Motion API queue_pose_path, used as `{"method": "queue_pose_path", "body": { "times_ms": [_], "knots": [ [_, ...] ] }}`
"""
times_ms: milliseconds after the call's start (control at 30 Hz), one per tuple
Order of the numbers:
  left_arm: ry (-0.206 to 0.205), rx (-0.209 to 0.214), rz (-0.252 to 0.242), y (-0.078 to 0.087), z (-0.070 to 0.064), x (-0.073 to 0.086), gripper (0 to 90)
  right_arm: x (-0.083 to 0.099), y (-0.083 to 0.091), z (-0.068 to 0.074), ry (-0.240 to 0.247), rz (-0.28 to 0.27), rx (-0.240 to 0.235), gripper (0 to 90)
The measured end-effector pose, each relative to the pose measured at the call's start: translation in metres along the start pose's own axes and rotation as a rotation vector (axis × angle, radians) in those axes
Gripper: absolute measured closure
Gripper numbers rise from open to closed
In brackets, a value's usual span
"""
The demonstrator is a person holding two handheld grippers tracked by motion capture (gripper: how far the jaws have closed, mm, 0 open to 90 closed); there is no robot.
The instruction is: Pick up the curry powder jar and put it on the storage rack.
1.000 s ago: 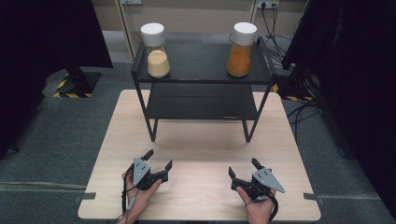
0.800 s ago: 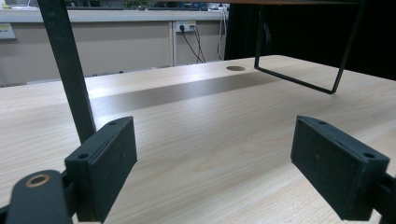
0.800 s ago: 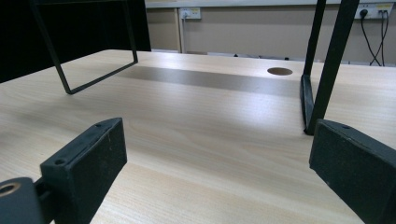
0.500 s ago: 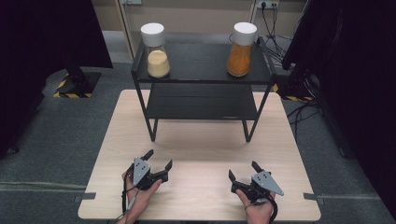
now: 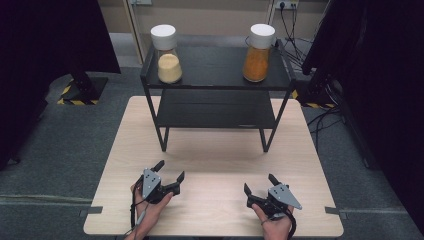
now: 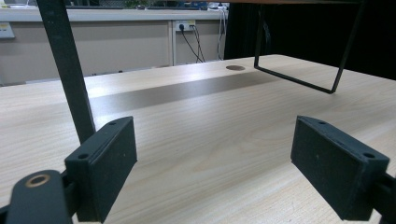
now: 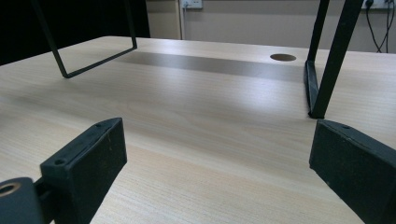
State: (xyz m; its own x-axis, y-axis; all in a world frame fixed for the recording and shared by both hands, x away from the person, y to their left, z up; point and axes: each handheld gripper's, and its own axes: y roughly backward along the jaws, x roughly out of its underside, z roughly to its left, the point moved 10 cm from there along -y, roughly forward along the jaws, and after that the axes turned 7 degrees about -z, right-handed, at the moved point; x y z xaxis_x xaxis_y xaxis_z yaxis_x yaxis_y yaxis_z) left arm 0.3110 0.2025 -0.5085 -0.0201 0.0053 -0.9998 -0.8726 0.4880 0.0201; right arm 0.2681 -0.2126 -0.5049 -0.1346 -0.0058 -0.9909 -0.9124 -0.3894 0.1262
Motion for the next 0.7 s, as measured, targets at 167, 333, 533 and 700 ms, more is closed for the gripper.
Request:
{"method": "queue_pose_path", "body": {
  "times_ms": [167,333,533,700],
  "knots": [
    [0.003,-0.001,0.001,-0.0001,0.0003,-0.0001,13.8,0.0,-0.0001,-0.0007,-0.003,0.0,-0.005,4.2],
    [0.004,-0.001,0.0,-0.0001,0.0004,0.0,13.7,0.0001,0.0001,-0.0005,0.0,-0.002,-0.006,4.2],
    [0.006,-0.002,0.0,-0.0001,0.0006,0.0,13.7,0.0003,0.0003,-0.0008,-0.002,-0.003,-0.007,4.2],
    [0.007,-0.001,0.001,-0.0002,0.0008,0.0,13.7,0.0003,0.0003,-0.0008,-0.002,-0.004,-0.007,4.2]
  ]
}}
